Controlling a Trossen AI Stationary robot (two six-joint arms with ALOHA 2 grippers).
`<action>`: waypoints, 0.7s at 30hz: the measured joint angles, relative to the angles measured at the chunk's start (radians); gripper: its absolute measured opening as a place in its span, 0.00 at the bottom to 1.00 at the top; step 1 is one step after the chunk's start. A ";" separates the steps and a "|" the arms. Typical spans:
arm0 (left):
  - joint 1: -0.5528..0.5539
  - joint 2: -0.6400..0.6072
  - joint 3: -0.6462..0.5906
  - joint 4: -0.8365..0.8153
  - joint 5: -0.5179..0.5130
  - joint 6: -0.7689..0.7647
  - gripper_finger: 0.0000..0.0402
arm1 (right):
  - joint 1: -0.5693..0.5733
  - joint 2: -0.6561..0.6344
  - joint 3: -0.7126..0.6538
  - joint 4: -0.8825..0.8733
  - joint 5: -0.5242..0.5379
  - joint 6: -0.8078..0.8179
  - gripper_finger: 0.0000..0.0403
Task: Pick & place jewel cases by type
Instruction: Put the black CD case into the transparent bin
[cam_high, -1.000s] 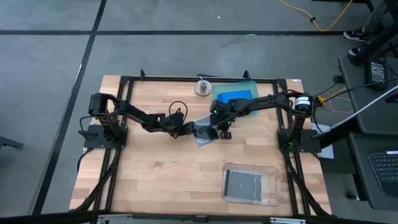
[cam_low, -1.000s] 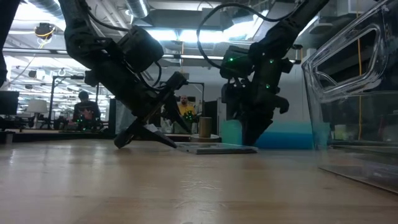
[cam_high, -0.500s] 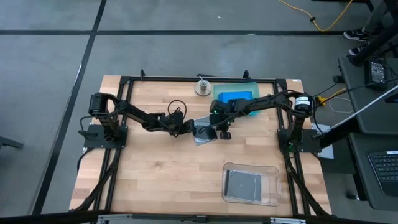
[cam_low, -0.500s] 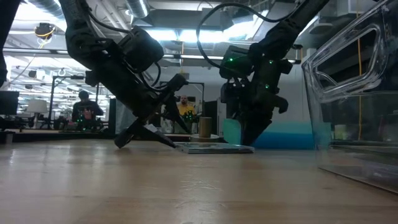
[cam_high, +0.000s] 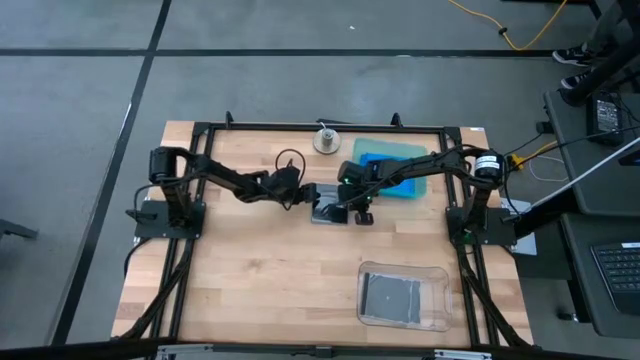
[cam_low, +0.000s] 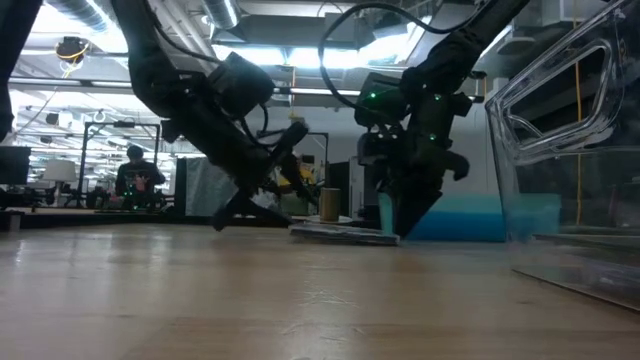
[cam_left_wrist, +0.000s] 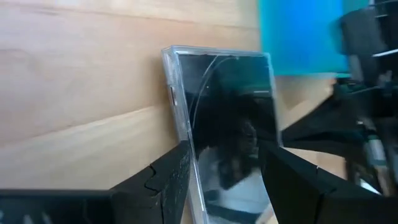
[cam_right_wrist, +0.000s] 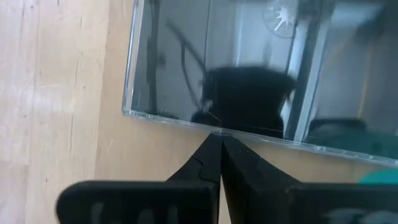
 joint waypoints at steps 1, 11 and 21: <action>0.000 -0.010 0.001 -0.001 0.003 0.000 0.45 | 0.000 0.000 0.000 -0.004 0.000 -0.002 0.02; -0.007 -0.152 0.020 -0.003 0.040 0.068 0.45 | -0.001 0.002 0.002 0.002 -0.005 -0.051 0.02; -0.005 -0.144 0.017 -0.124 0.032 0.058 0.45 | -0.002 0.002 0.002 -0.004 -0.013 -0.049 0.02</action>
